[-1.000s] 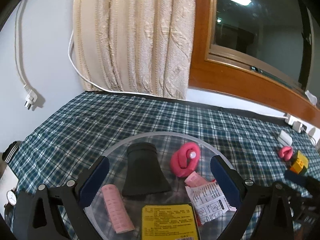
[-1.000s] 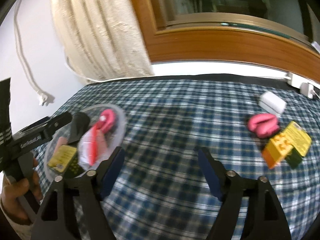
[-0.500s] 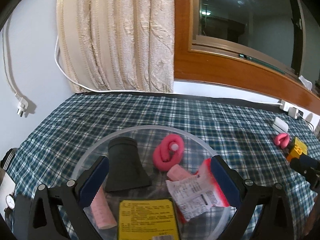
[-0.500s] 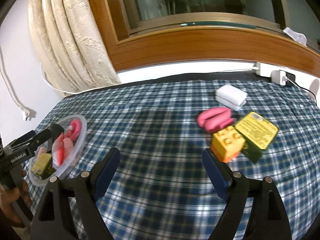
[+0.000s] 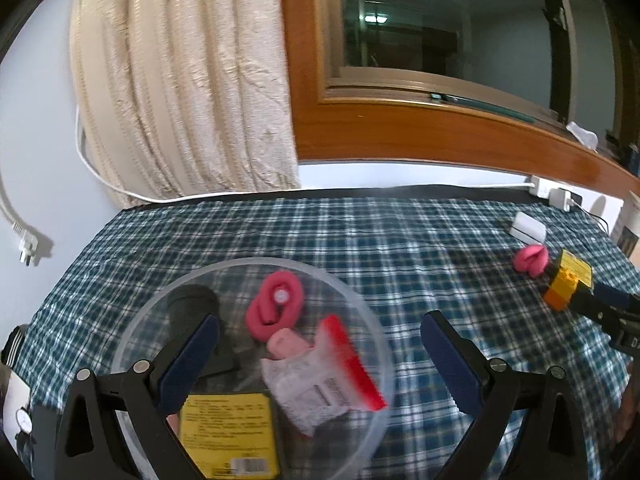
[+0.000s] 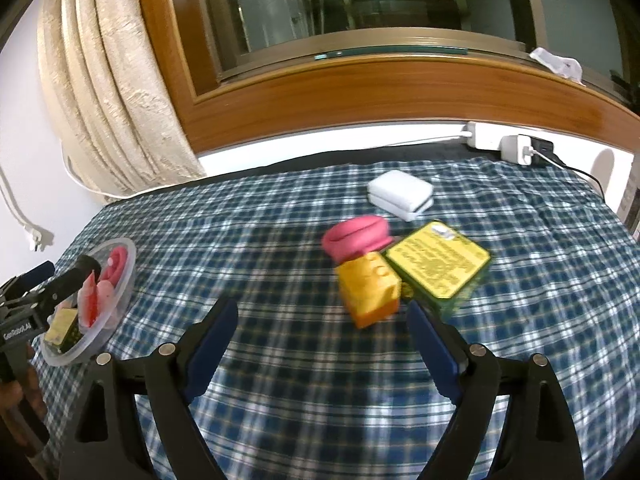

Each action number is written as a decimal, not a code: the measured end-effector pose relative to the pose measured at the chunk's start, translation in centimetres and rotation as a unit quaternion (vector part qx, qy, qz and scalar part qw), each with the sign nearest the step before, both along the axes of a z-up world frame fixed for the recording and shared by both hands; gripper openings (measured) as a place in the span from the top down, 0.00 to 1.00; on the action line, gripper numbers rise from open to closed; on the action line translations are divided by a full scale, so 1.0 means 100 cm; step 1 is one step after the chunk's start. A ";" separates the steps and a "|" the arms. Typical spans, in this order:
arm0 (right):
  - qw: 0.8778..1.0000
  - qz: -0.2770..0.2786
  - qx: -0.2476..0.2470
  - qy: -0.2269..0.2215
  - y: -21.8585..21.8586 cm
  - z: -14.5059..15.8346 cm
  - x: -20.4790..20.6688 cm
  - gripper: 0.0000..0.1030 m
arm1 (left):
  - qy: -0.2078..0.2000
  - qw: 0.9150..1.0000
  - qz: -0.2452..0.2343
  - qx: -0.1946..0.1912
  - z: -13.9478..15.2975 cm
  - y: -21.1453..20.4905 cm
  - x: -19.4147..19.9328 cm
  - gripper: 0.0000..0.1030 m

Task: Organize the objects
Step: 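Open both grippers and withdraw them from the bowl toward the remaining items, then grasp the yellow-labelled tin with the right gripper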

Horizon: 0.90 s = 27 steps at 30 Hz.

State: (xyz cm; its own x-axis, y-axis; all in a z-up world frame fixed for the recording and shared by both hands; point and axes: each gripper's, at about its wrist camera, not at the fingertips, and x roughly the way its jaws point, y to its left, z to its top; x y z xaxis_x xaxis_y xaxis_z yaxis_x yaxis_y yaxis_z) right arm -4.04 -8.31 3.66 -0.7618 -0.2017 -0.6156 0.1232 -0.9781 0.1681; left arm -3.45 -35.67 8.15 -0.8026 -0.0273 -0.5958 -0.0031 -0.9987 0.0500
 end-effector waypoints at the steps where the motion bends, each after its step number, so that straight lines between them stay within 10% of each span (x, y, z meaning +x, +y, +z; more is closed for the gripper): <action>1: 1.000 -0.002 0.000 0.000 0.004 0.000 0.000 0.14 | -0.001 1.000 -0.003 -0.002 0.000 0.004 0.000 0.01; 27: 0.994 0.013 0.092 -0.061 0.073 -0.025 -0.050 0.09 | -0.062 0.991 -0.118 0.008 -0.016 0.099 -0.013 0.01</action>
State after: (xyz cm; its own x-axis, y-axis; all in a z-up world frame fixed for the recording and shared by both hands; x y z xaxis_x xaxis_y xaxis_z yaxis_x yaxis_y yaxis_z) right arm -9.00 -1.01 1.18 -0.6755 -0.0959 -0.7311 0.1392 -0.9903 0.0012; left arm -4.74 -25.77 6.52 -0.7062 0.1623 -0.6891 -0.2414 -0.9703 0.0188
